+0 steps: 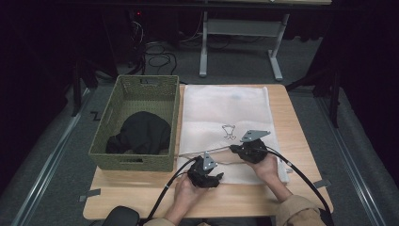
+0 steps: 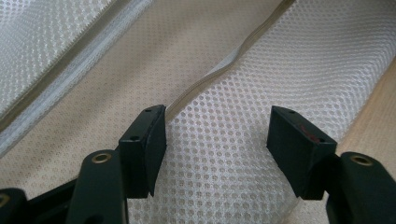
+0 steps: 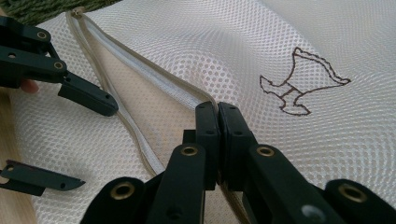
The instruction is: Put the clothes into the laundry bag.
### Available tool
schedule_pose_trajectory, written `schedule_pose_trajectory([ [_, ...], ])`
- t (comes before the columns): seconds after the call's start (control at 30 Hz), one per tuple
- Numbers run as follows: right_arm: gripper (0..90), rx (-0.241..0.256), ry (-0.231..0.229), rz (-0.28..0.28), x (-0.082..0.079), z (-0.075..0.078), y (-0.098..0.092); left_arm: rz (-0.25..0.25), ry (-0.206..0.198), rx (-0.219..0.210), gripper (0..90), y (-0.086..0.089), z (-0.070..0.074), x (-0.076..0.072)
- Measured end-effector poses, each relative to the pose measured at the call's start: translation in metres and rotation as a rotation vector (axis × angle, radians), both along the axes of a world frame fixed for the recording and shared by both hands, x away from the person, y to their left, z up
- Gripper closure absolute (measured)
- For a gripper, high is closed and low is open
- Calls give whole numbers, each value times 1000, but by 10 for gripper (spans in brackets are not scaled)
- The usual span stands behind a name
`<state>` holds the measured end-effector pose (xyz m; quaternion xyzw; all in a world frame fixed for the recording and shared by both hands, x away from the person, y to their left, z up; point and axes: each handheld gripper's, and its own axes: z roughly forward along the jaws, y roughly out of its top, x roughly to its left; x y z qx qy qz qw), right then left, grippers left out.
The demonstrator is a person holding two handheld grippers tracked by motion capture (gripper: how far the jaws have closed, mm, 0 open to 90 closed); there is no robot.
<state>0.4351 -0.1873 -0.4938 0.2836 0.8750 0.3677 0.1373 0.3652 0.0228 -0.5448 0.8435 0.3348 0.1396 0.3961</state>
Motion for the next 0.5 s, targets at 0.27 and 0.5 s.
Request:
schedule_pose_trajectory([
  [0.27,886,6,-12,8,0,6,0,1,0,-2,378,0,0,0],
  [0.5,886,-5,-27,17,-1,16,2,1,0,-1,378,0,0,0],
])
